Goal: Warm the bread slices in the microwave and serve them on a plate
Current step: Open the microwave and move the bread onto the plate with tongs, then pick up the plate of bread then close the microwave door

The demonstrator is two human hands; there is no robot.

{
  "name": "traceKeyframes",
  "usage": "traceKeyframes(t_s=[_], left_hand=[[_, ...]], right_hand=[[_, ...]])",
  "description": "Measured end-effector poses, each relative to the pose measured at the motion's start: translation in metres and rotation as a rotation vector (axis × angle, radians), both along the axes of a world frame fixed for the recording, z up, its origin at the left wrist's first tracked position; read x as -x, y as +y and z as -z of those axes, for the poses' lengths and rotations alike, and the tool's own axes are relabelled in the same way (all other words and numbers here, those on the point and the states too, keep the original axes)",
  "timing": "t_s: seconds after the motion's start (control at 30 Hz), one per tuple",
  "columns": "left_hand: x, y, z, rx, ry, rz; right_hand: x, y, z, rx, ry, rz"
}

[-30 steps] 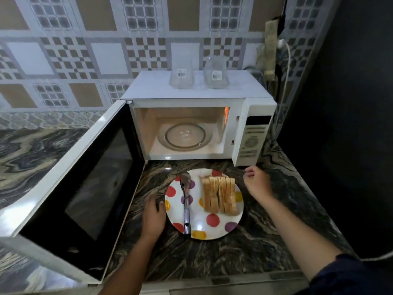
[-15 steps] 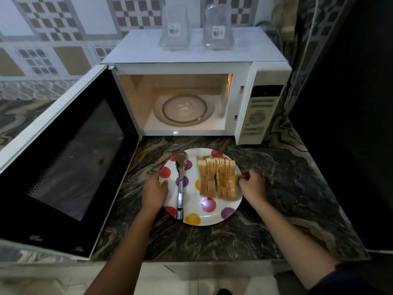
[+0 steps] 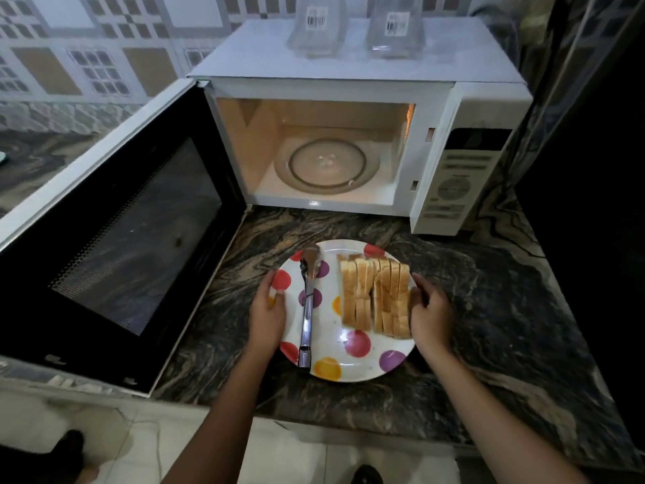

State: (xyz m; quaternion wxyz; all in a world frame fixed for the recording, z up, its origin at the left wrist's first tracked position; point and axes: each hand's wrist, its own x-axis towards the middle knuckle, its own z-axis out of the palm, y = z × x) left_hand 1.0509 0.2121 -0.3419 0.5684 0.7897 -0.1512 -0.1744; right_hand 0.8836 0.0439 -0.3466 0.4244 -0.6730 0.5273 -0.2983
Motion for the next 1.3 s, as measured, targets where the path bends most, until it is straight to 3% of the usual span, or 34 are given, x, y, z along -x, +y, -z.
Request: traceKeyframes(t_s=[0.4, 0.7, 1.3], left_hand=[[0.027, 0.02, -0.004, 0.173, 0.085, -0.163], [0.054, 0.072, -0.015, 0.253, 0.137, -0.225], [0.165, 0.332, -0.021, 0.214, 0.099, -0.476]], right_hand=[[0.011, 0.007, 0.0, -0.162, -0.239, -0.008], [0.03, 0.058, -0.014, -0.233, -0.397, -0.008], [0.095, 0.29, -0.008, -0.281, -0.293, -0.345]])
